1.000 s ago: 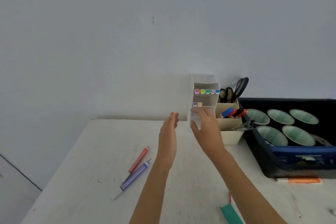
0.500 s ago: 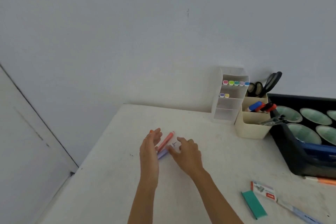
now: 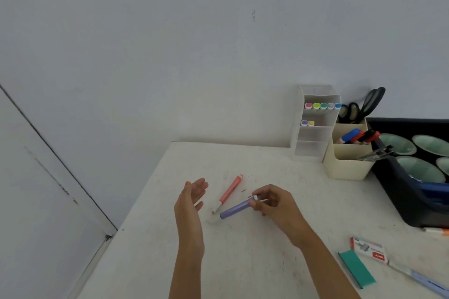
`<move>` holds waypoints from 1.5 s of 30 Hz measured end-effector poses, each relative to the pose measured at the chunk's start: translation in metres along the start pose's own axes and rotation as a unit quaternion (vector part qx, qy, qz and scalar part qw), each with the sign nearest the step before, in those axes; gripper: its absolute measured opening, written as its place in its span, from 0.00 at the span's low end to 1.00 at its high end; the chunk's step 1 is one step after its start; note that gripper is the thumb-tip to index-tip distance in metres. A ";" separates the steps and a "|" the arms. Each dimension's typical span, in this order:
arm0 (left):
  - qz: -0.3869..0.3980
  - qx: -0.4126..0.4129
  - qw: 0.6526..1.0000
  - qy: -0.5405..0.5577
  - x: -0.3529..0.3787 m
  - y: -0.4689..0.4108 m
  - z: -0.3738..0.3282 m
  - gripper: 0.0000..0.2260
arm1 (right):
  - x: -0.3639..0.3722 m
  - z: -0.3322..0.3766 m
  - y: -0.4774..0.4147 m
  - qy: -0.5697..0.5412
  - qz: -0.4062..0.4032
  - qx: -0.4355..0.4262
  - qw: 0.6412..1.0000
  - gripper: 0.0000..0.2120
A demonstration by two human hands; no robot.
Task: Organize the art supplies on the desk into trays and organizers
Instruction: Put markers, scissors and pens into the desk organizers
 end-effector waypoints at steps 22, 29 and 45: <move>0.220 0.000 0.975 -0.022 0.202 0.009 -0.010 0.17 | -0.188 0.069 0.034 0.101 -0.383 -0.074 0.915 0.13; 0.280 -0.020 0.956 -0.085 0.263 -0.006 -0.019 0.18 | -0.192 0.119 0.002 0.216 -0.363 -0.168 0.891 0.11; 0.290 -0.036 0.949 -0.116 0.288 -0.020 -0.009 0.22 | -0.159 0.084 -0.106 0.436 -0.177 -0.030 0.882 0.20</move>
Point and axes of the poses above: each hand's wrist, its own y-axis away from the middle knuckle, its own x-axis out of the palm, z = x × y, the point moved 9 cm from there along -y, towards the middle knuckle, and after that the axes turned 4 degrees about y, right-handed, at the moved point
